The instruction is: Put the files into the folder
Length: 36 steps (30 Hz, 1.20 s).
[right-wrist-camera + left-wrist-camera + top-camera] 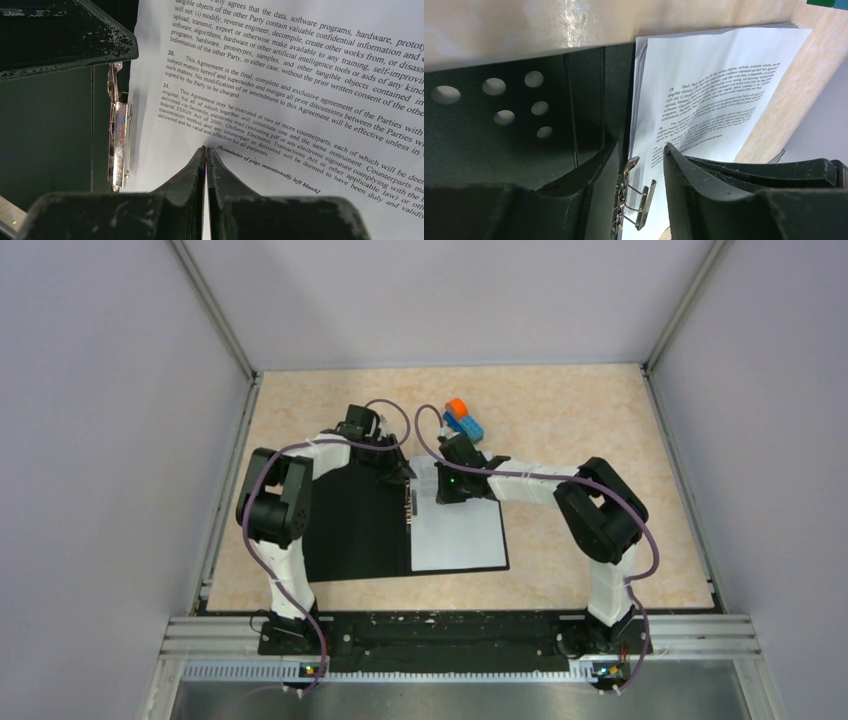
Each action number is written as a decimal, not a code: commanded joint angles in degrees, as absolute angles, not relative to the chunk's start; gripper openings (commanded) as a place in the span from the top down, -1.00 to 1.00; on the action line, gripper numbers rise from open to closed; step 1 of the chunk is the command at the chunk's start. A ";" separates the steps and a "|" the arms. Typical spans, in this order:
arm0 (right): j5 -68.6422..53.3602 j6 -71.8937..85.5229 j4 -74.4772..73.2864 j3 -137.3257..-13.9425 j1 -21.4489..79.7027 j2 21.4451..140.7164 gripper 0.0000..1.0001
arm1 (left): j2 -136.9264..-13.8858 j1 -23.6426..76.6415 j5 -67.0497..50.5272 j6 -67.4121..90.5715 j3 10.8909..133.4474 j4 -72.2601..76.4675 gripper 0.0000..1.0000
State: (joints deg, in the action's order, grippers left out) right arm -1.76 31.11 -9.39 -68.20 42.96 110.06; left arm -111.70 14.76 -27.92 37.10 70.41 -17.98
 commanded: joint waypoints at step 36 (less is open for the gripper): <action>-0.59 31.87 -9.94 -70.31 43.59 112.91 0.94 | -99.41 15.96 -38.69 36.83 58.47 -9.35 0.10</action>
